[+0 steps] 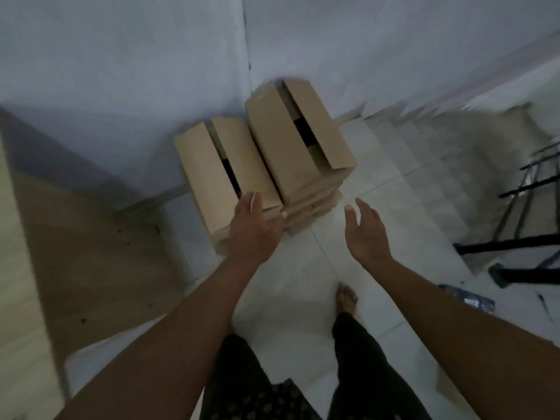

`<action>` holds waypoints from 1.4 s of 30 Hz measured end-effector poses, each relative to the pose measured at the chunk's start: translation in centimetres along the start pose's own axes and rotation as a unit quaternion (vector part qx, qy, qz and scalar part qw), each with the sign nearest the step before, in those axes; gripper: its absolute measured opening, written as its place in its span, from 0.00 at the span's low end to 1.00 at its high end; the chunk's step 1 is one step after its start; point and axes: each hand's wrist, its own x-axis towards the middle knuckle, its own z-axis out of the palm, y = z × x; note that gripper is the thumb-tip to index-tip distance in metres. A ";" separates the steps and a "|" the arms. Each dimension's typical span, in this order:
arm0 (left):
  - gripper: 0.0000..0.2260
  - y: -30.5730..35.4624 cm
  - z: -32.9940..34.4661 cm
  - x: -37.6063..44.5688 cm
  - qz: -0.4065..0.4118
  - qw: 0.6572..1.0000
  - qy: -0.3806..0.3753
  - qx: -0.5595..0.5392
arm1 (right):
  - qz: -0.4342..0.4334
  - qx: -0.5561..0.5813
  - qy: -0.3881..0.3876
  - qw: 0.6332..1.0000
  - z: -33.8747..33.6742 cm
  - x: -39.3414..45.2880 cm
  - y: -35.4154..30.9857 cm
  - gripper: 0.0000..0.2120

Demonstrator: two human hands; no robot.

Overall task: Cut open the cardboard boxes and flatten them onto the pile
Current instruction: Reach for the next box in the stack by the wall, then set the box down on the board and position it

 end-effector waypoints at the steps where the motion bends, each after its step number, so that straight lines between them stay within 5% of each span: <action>1: 0.37 0.6 1.6 0.9 -0.025 0.999 -0.001 -0.022 | 0.007 0.011 -0.012 1.000 -0.1 2.5 0.9 0.27; 9: 0.26 2.1 13.8 8.5 -0.132 0.967 0.078 -0.201 | 0.100 0.277 -0.042 0.955 2.8 18.9 6.7 0.30; 14: 0.26 0.9 17.9 12.3 -0.161 0.942 0.151 -0.254 | 0.067 0.345 -0.106 0.930 5.4 25.0 9.8 0.31; 20: 0.16 0.2 20.7 13.9 -0.143 0.930 0.175 -0.290 | 0.038 0.379 -0.122 0.917 6.9 28.1 11.0 0.14; 25: 0.17 0.7 19.9 14.0 -0.154 0.919 0.201 -0.303 | 0.033 0.370 -0.147 0.917 5.8 27.8 9.7 0.27; 33: 0.33 6.4 14.3 12.3 -0.195 0.879 0.245 -0.360 | -0.074 0.300 -0.163 0.937 0.1 25.2 5.4 0.17; 38: 0.23 11.1 9.2 10.6 -0.180 0.861 0.282 -0.384 | -0.107 0.327 -0.146 0.927 -4.7 22.3 0.8 0.20; 42: 0.22 14.9 4.2 7.9 -0.183 0.842 0.299 -0.409 | -0.161 0.308 -0.151 0.925 -8.9 18.0 -2.6 0.32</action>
